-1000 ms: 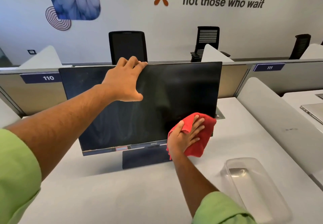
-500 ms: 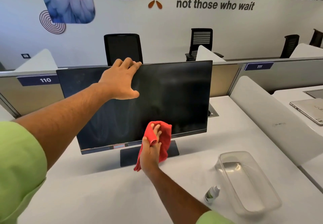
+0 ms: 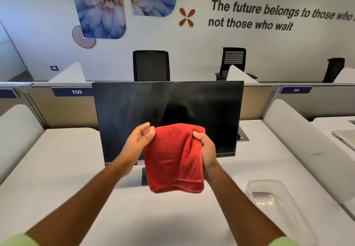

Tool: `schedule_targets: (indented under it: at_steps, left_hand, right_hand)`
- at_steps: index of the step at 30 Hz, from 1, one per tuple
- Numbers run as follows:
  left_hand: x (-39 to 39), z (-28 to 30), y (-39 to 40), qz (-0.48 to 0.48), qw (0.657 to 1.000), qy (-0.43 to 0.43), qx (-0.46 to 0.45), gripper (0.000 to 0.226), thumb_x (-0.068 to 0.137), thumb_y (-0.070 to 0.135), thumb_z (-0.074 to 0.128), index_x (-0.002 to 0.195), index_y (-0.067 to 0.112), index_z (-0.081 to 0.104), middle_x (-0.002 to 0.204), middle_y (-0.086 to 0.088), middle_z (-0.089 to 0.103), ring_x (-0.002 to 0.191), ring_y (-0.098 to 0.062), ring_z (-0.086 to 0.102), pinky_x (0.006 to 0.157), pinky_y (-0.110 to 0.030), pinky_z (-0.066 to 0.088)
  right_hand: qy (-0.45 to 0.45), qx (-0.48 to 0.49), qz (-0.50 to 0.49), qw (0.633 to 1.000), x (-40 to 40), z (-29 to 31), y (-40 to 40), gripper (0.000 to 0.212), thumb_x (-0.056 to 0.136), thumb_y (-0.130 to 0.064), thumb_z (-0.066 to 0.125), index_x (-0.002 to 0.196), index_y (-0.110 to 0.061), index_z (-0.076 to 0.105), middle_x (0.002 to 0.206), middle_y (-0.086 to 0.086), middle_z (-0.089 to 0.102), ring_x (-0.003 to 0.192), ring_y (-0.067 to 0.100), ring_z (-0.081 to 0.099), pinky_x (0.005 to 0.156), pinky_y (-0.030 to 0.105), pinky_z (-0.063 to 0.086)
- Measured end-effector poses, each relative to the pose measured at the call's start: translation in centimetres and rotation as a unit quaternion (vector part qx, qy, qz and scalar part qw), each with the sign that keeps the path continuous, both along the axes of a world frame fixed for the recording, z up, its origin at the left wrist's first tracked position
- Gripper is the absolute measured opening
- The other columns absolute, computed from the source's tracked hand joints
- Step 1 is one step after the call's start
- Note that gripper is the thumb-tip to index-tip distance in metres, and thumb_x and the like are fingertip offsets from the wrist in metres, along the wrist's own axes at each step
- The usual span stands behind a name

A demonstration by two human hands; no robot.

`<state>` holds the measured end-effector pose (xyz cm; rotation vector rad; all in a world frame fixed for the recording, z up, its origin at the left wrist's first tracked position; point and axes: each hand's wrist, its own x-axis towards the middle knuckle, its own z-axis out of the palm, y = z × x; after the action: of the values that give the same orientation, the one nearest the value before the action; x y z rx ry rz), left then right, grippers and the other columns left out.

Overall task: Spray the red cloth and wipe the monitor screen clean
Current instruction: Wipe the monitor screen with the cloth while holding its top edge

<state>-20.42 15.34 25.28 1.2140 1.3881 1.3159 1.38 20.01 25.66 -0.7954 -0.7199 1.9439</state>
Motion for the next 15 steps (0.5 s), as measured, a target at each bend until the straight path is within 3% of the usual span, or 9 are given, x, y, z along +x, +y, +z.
schedule_targets:
  at_steps: [2, 5, 8, 11, 13, 15]
  left_hand:
    - [-0.2, -0.9, -1.5, -0.076, 0.988, -0.127, -0.051, 0.070, 0.090, 0.071, 0.054, 0.139, 0.020, 0.057, 0.132, -0.003, 0.069, 0.126, -0.020, 0.063, 0.104, -0.048, 0.054]
    - [0.7, -1.2, -3.4, -0.100, 0.959, -0.248, -0.090, 0.057, 0.099, 0.058, 0.048, 0.137, 0.018, 0.063, 0.138, -0.010, 0.066, 0.127, -0.030, 0.064, 0.094, -0.043, 0.059]
    - [1.8, -0.4, -4.0, 0.009, 0.956, -0.277, -0.092, 0.054, 0.092, 0.049, 0.057, 0.134, 0.014, 0.062, 0.125, -0.007, 0.074, 0.113, -0.027, 0.072, 0.083, -0.040, 0.062]
    - [1.3, 0.4, -4.1, 0.107, 0.953, -0.272, -0.081, 0.049, 0.096, 0.047, 0.058, 0.133, 0.015, 0.062, 0.123, -0.006, 0.074, 0.111, -0.029, 0.072, 0.095, -0.048, 0.058]
    - [0.2, 1.1, -4.4, 0.166, 0.947, -0.268, -0.063, 0.048, 0.099, 0.048, 0.057, 0.133, 0.016, 0.062, 0.126, -0.007, 0.073, 0.114, -0.030, 0.069, 0.103, -0.053, 0.051]
    - [-0.7, 2.3, -4.9, 0.212, 0.948, -0.238, -0.033, 0.054, 0.097, 0.055, 0.055, 0.136, 0.018, 0.060, 0.126, -0.003, 0.071, 0.113, -0.030, 0.067, 0.102, -0.055, 0.052]
  right_hand:
    - [0.006, 0.015, -0.003, 1.000, -0.1, 1.1, 0.6, 0.035, 0.082, -0.030, 0.064, 0.091, -0.004, 0.085, 0.099, 0.018, 0.079, 0.086, 0.029, 0.079, 0.078, 0.038, 0.065]
    - [-0.004, 0.028, 0.018, 0.999, -0.5, 2.2, 1.3, 0.037, 0.096, -0.026, 0.056, 0.095, -0.004, 0.086, 0.104, 0.019, 0.080, 0.091, 0.029, 0.079, 0.078, 0.037, 0.065]
    - [-0.035, 0.019, 0.039, 0.998, -0.9, 2.8, 2.0, 0.041, 0.103, -0.026, 0.053, 0.089, -0.007, 0.087, 0.097, 0.017, 0.081, 0.084, 0.027, 0.079, 0.075, 0.037, 0.065]
    - [-0.109, 0.045, 0.060, 0.991, -1.1, 3.0, 2.8, 0.033, 0.105, -0.024, 0.055, 0.103, -0.007, 0.083, 0.104, 0.015, 0.080, 0.092, 0.029, 0.076, 0.083, 0.040, 0.061]
    - [-0.212, 0.149, 0.049, 0.965, -1.1, 3.3, 3.7, 0.027, 0.107, -0.021, 0.053, 0.116, -0.015, 0.078, 0.109, 0.008, 0.079, 0.101, 0.027, 0.072, 0.087, 0.039, 0.059]
    - [-0.328, 0.274, 0.016, 0.904, -1.1, 4.1, 4.8, 0.023, 0.108, -0.019, 0.056, 0.124, -0.022, 0.073, 0.116, 0.001, 0.075, 0.110, 0.021, 0.071, 0.095, 0.040, 0.058]
